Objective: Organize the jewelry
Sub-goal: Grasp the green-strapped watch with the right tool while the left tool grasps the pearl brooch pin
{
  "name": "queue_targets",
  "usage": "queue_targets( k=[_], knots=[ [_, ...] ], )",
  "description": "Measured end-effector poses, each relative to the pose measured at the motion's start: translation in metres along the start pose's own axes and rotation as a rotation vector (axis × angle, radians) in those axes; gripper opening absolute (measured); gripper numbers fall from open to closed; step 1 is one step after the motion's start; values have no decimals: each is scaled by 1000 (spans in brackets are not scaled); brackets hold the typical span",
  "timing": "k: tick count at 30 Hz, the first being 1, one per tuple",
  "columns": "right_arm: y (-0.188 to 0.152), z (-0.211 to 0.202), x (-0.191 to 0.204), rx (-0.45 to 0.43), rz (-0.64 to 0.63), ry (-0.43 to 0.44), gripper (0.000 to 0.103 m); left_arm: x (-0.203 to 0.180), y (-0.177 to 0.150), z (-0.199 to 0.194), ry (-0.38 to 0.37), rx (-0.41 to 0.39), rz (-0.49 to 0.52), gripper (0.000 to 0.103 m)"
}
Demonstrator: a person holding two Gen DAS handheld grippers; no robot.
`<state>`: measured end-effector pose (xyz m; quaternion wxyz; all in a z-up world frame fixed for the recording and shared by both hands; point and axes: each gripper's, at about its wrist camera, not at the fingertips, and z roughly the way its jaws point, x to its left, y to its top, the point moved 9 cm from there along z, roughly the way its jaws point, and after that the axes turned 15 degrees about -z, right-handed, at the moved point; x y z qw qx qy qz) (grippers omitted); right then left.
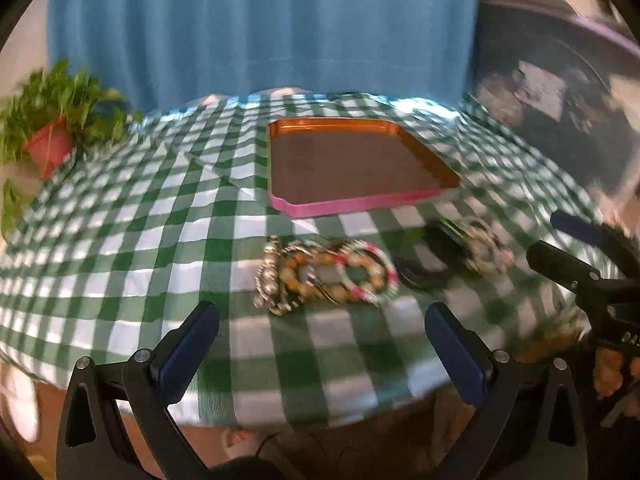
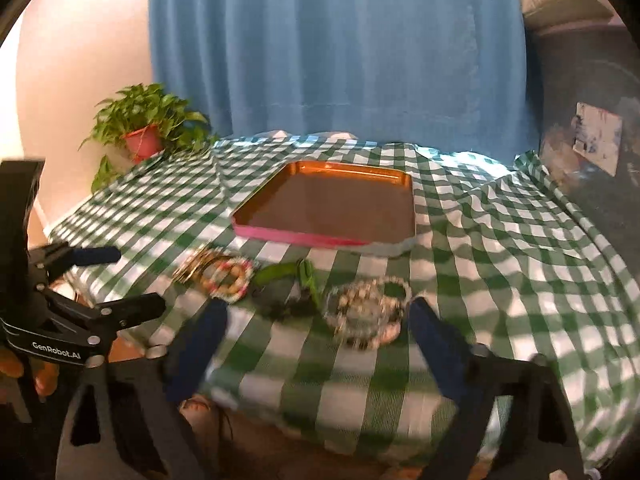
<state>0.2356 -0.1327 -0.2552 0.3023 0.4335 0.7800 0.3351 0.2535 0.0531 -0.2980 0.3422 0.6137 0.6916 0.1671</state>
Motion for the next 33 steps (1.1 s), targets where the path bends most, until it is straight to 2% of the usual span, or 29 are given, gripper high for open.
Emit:
queue_targets(
  k=[2,4,5,6,7,9,10,12,13,14,16,18,21,23,28,29,30,33],
  knots=[
    [6,14,-6,-8,7,15,74,13,8,13,-17,15,-41,102],
    [12,27,-10,-23,15,32,60,24,14,24,-33,21,-72,101],
    [15,33,-10,-30,22,44,58,27,17,28,-42,19,-81,100],
    [16,38,-10,-36,32,57,50,31,19,34,-61,20,-85,95],
    [15,43,-9,-41,44,76,43,33,20,38,-68,22,-88,89],
    [10,53,-3,-30,46,113,39,40,20,50,-73,44,-115,62],
    [7,58,0,-14,44,124,36,42,20,54,-86,56,-137,57],
    [6,64,3,-3,49,144,30,45,19,59,-128,77,-171,37],
    [8,65,4,-13,47,153,30,45,19,60,-134,78,-167,34],
    [10,66,5,-19,37,147,29,45,20,60,-131,71,-154,33],
    [10,69,6,-15,17,133,21,47,24,59,-100,44,-113,32],
    [7,75,9,5,13,147,20,49,23,61,-105,49,-112,30],
    [1,85,12,46,11,157,20,48,22,63,-123,55,-126,30],
    [-6,93,14,90,23,174,26,48,22,64,-130,58,-138,30],
    [-10,97,13,107,51,187,26,43,22,65,-166,66,-136,30],
    [-10,97,14,108,45,184,25,42,21,66,-182,76,-138,28],
    [-11,97,14,111,32,174,23,37,18,68,-203,98,-134,22],
    [-11,97,14,108,10,159,18,31,16,67,-176,91,-95,13]
  ],
)
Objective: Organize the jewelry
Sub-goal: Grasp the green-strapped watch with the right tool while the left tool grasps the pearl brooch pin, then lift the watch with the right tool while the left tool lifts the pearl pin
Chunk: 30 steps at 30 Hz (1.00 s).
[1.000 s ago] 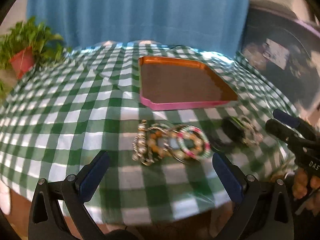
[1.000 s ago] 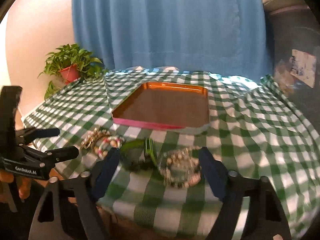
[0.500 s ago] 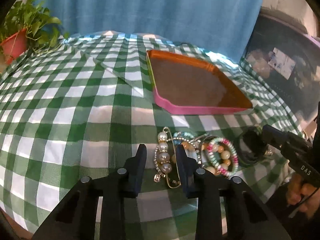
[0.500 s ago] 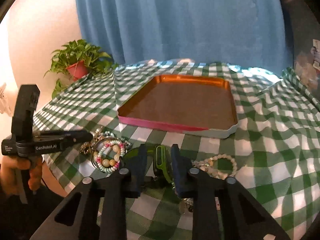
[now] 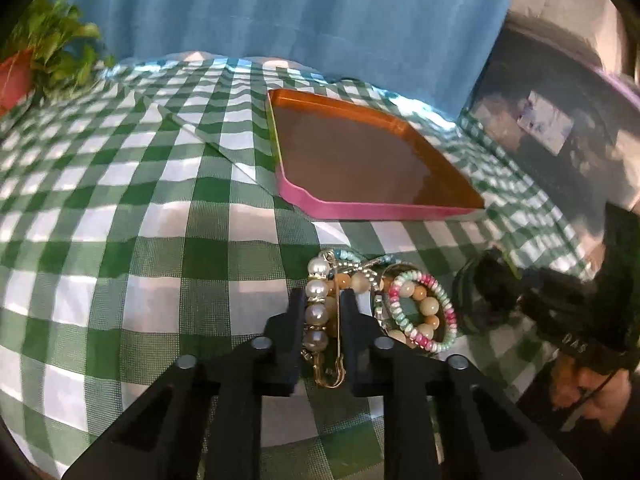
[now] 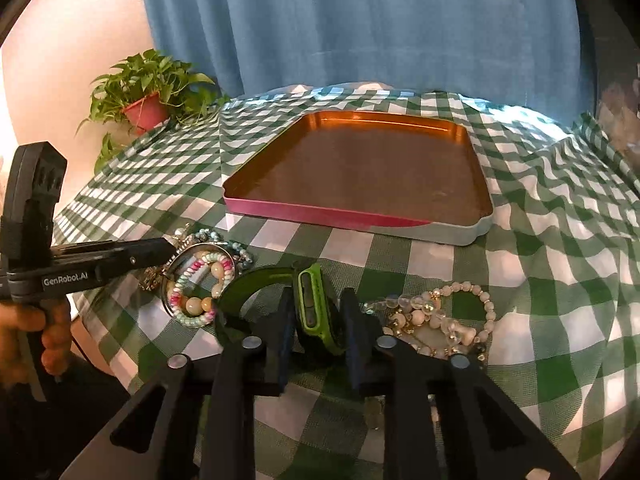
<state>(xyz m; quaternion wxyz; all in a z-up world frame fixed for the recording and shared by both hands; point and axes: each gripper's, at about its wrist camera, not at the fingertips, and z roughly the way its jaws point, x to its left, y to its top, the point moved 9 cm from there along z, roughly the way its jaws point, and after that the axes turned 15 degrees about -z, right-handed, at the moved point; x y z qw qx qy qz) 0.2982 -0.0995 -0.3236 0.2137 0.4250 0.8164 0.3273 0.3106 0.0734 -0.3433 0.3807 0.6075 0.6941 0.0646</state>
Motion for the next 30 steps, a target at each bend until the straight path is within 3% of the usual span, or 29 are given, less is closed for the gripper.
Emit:
queue_targets(
  k=[6,13,18,21,24,30],
  knots=[
    [2,-4,0,-20,6,11,14,-1,4,-11,-31,-31,-41,12],
    [6,-12,2,-56,17,24,14,5,9,-16,-29,-45,-75,12],
    [10,-19,0,-83,23,25,14,7,15,-26,-70,-83,-106,12],
    [14,-22,0,-102,35,45,14,12,12,-20,-68,-48,-144,13],
    [7,-10,3,-45,29,57,14,22,3,-14,-23,-2,-168,19],
    [5,-4,10,-27,-6,51,17,28,-7,-25,-1,-14,-190,37]
  ],
)
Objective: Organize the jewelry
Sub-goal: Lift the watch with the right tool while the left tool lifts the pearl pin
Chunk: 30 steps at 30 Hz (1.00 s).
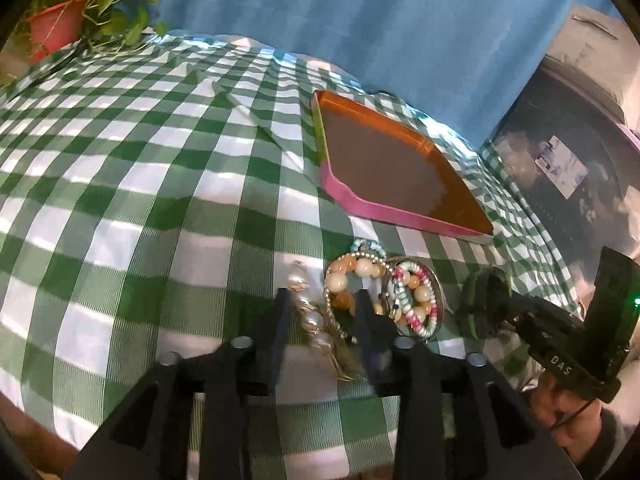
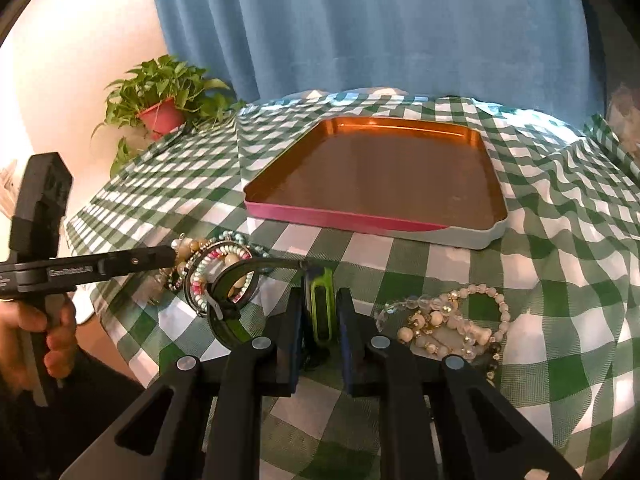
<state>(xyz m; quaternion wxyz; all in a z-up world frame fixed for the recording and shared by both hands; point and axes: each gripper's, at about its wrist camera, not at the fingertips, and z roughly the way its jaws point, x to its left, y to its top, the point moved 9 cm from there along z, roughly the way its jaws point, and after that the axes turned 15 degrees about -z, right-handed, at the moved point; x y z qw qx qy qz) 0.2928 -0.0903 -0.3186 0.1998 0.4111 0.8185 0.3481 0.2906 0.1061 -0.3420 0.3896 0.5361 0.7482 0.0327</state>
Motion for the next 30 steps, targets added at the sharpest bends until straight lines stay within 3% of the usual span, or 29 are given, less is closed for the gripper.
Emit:
queue_targets(
  k=[7,14,17,20,24,30],
  knots=[
    [1,0,7,-1,-28,-1,21,-3,-4,-1,42,-11,69,35],
    [1,-2,6,-5,-43,-19,18,9,1,-2,67,-24,35,12],
    [4,-5,5,-26,-29,-10,13,10,3,-1,57,-21,25,12],
    [6,-7,3,-32,-27,-16,13,6,1,-2,103,-40,74,12],
    [9,-12,3,-52,-32,-22,13,1,4,-7,18,-35,26,12],
    [12,-21,2,-68,-61,-44,13,-7,14,-18,6,-82,37,12]
  ],
)
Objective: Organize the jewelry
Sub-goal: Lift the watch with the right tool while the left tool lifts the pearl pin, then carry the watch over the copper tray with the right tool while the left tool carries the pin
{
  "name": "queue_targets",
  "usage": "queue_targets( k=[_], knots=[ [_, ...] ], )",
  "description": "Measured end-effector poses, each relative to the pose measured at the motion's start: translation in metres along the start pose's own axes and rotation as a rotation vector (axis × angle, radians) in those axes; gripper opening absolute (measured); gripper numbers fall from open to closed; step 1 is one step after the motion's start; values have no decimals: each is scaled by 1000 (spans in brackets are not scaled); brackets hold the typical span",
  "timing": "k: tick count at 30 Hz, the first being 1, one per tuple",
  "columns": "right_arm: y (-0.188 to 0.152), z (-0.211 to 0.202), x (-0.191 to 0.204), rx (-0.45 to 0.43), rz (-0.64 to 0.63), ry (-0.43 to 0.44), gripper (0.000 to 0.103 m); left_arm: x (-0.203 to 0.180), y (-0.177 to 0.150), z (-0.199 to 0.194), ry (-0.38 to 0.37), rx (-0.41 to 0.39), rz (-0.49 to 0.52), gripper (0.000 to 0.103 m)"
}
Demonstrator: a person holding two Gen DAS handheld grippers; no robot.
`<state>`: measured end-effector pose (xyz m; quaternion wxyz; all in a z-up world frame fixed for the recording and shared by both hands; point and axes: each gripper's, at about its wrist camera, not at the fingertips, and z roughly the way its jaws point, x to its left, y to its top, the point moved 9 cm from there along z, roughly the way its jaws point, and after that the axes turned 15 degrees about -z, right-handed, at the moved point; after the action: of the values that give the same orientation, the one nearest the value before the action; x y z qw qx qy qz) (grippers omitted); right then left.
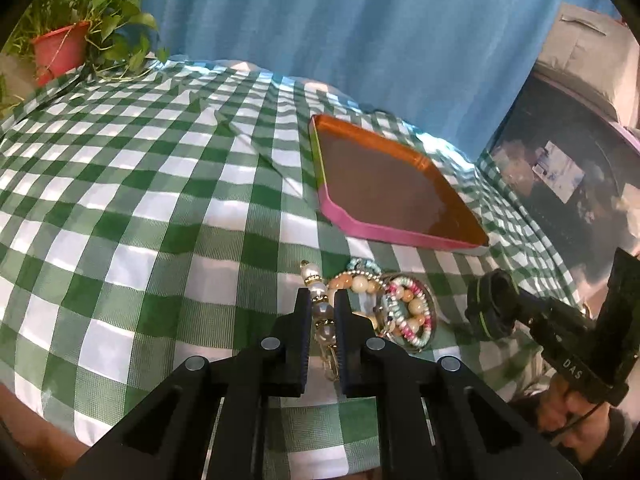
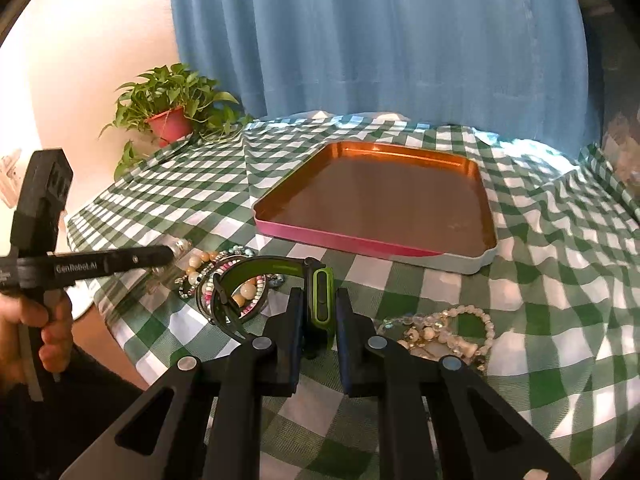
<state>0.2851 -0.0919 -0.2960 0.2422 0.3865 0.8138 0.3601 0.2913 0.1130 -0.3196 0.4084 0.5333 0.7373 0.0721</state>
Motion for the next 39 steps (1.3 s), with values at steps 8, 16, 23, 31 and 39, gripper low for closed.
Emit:
queue_targets(
  k=[8,16,23,31,39],
  knots=[
    [-1,-17,-9,-13,-7,-51,13,-21,-3,2,36,15,4,12],
    [-4,-47,-28,-8,102,-137,13,-64,1,-24,42,-15,17,12],
    [21,-99,-11,-86,113,-140,13,-123,0,-77,-16,-66,105,12],
    [59,-175,16,-193,44,-189,13,-194,-14,-168,-37,-269,351,12],
    [73,-211,24,-227,-20,-235,14,-201,-12,-187,-111,-285,308,12]
  ],
)
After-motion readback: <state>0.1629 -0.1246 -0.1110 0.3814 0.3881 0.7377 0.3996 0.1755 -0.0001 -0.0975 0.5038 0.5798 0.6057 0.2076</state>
